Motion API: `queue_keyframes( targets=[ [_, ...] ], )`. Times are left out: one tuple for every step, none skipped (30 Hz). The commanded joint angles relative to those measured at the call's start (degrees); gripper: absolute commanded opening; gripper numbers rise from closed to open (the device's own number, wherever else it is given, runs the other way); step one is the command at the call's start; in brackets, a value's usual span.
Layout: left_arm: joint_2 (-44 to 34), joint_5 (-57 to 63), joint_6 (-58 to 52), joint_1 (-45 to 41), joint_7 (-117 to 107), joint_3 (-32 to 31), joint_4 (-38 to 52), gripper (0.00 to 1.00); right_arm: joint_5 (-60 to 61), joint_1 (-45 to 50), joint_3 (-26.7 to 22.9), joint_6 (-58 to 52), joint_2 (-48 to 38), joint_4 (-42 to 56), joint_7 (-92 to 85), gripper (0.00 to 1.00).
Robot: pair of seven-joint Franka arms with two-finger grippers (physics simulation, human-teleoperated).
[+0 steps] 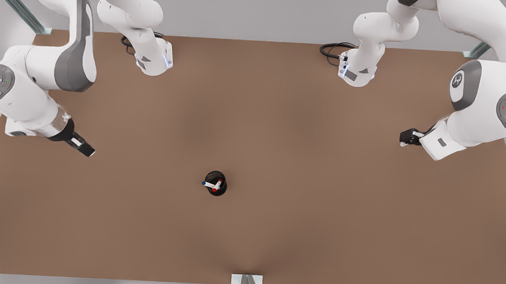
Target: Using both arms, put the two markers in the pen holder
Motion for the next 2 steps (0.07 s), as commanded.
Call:
queue_keyframes(
  targets=[
    [0.0,0.0,-0.1,0.0,0.3,0.0,0.0,1.00,-3.7,0.5,1.1,4.2,0.9,1.2,-94.5,1.00],
    [0.0,0.0,-0.1,0.0,0.3,0.0,0.0,1.00,-3.5,0.5,1.2,8.4,1.6,1.0,-107.9,1.00]
  ],
)
